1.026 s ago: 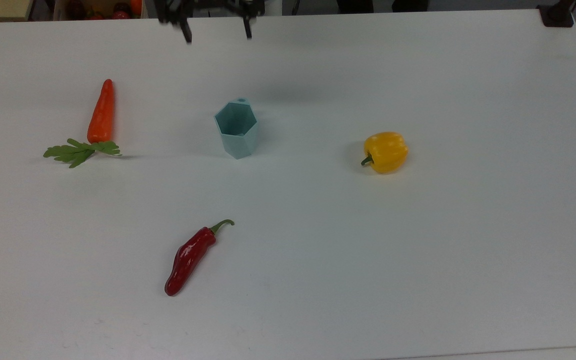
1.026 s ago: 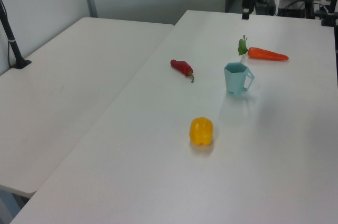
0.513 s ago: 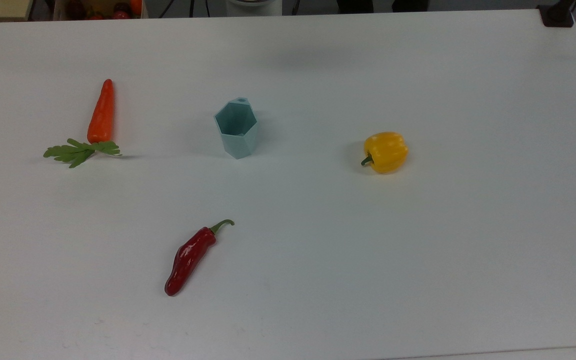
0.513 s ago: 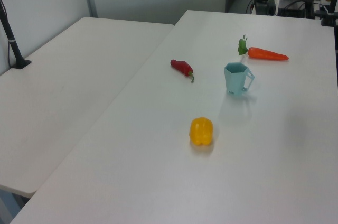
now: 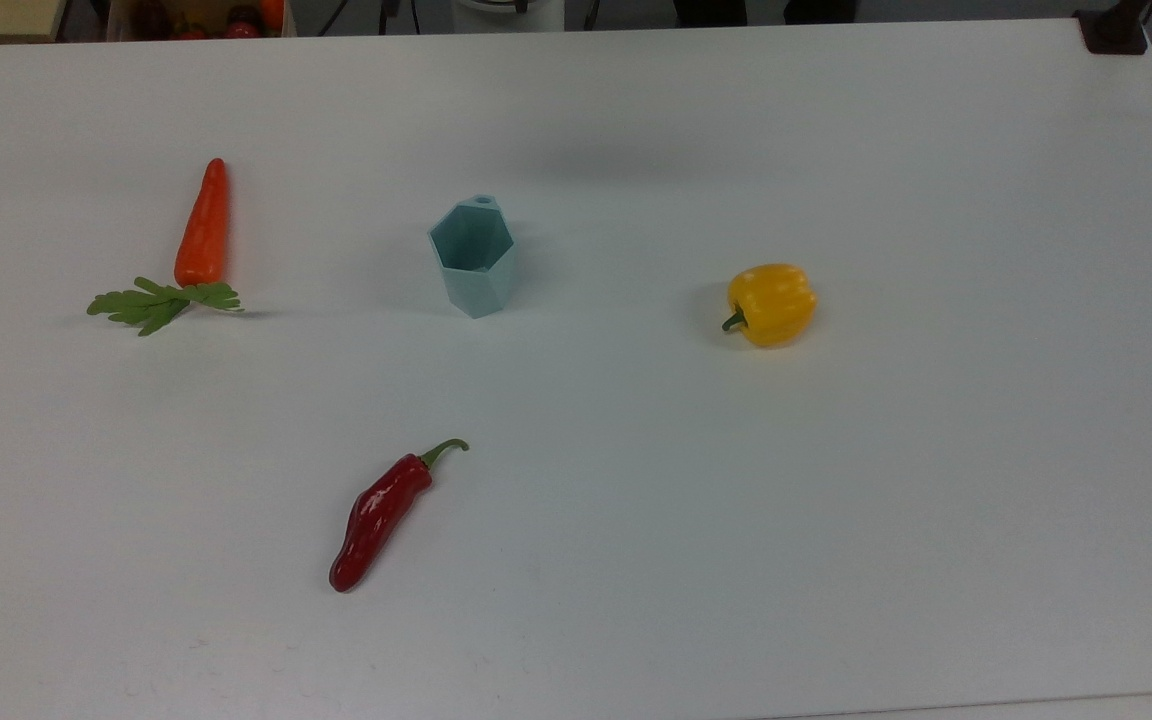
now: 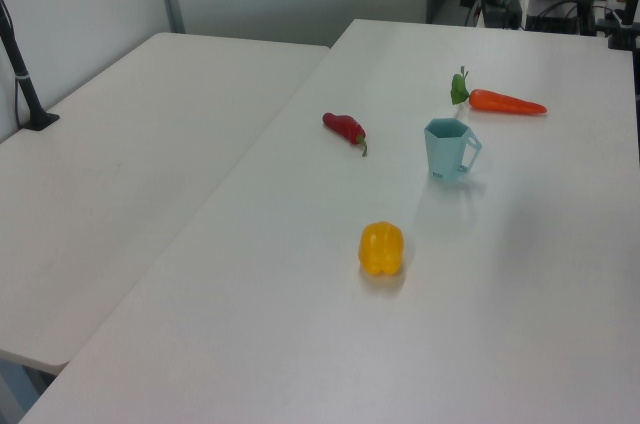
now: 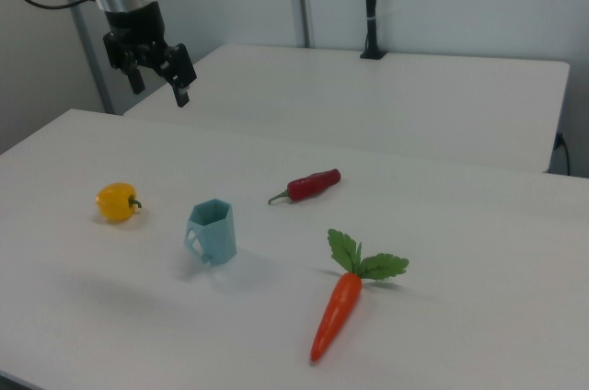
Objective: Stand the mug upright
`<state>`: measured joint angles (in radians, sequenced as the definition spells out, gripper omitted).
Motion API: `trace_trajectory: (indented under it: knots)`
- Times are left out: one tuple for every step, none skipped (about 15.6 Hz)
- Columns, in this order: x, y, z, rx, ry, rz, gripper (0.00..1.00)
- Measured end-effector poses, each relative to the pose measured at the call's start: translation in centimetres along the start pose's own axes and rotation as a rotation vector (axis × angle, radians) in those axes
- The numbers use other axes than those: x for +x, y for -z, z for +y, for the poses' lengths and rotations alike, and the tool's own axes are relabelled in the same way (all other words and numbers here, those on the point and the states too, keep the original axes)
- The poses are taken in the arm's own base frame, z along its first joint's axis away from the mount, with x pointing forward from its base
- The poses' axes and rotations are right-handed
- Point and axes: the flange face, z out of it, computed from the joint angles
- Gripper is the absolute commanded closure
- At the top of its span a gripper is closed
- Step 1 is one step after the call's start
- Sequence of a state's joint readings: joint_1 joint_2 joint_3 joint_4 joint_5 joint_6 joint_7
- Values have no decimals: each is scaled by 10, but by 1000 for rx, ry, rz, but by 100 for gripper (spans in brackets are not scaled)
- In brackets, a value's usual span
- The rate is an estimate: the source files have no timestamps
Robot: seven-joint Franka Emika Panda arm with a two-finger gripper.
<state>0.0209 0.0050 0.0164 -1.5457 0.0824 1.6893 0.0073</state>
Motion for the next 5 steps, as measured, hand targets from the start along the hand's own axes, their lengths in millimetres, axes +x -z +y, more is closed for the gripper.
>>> trace_trajectory:
  knots:
    - [1, -4, 3, -1, 18, 4, 0]
    - [1, -6, 5, -1, 18, 1, 0]
    - [1, -8, 7, -2, 15, -2, 0]
    - [0, -9, 8, -2, 14, -4, 0]
    - [0, -9, 8, -2, 14, -6, 0]
